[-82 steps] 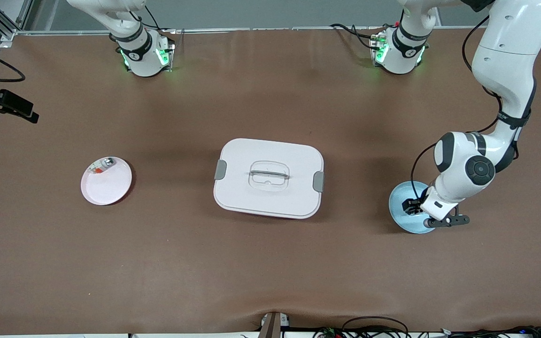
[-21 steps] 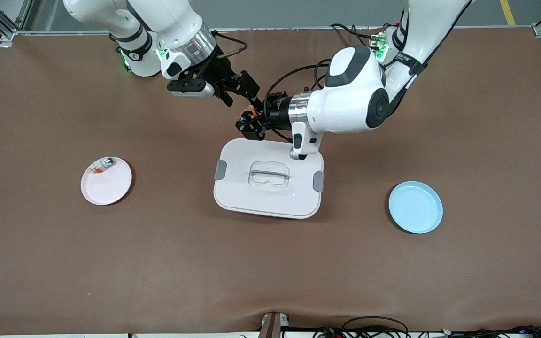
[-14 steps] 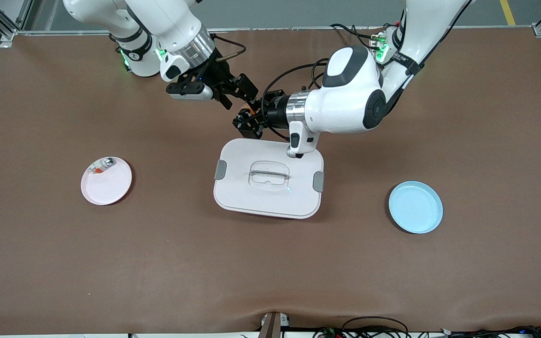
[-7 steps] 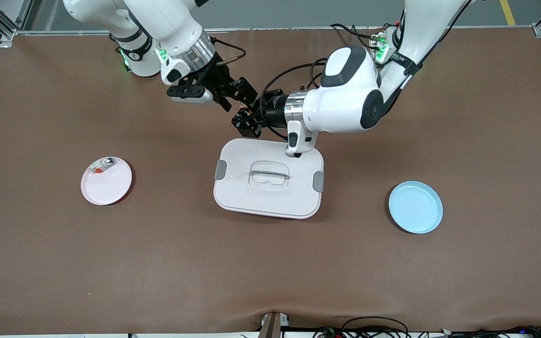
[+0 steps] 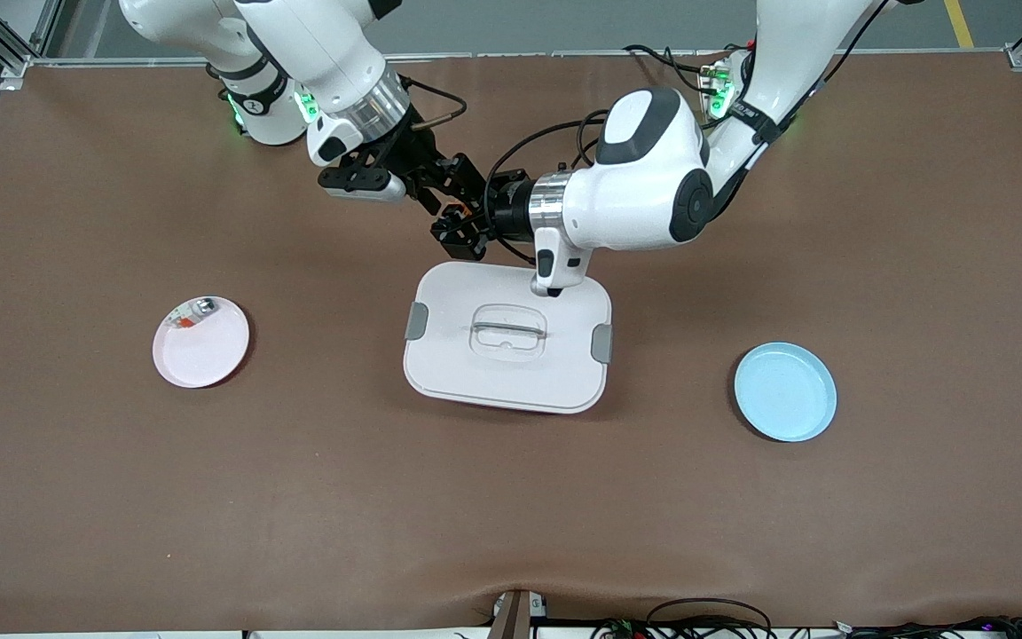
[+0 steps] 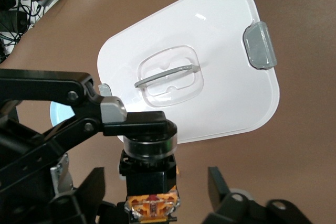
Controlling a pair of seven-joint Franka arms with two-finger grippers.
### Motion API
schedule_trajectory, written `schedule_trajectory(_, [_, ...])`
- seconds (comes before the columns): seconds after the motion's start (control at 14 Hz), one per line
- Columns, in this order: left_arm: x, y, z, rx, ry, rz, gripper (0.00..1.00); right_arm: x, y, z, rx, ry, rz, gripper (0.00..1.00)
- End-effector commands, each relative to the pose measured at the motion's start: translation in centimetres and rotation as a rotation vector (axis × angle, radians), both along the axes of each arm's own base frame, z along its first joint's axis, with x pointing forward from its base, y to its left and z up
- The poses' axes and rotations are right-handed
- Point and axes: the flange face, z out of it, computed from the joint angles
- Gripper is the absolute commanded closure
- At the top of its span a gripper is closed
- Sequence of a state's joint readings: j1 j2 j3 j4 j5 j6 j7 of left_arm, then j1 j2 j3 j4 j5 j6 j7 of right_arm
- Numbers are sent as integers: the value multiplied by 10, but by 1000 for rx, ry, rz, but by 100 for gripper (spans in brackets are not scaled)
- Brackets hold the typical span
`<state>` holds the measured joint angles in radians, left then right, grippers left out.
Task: Transfer orange switch to right arm and place
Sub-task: 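Grasp the switch with the right gripper from the left gripper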
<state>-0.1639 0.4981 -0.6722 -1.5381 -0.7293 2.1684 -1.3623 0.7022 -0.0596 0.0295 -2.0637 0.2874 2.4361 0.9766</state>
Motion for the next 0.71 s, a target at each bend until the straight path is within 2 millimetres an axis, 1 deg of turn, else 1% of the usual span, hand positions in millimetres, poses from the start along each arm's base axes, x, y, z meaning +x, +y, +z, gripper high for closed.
schedule_trajectory(0.0, [2,-5,6,-10,17,23,100,-2,2,-2,0,-8,10,65])
schedule_trajectory(0.14, [2,-4,7,-11,18,25,100,-2,3,-2,0,-6,10,91])
schedule_trajectory(0.21, [2,-4,7,-11,18,25,100,-2,3,-2,0,-6,10,100])
schedule_trajectory(0.36, [3,-4,9,-14,15,26,99,-2,3,-2,-3,-3,12,100])
schedule_trajectory(0.43, [4,-4,9,-14,15,28,93,-1,2,-3,-3,-1,10,100])
schedule_trajectory(0.5, [4,-4,9,-13,13,27,77,0,1,-2,-4,0,8,100])
schedule_trajectory(0.57, [4,-3,9,-13,13,29,21,1,0,-1,-3,-1,6,100])
schedule_trajectory(0.64, [7,0,10,-17,22,40,0,1,0,0,-2,0,5,100])
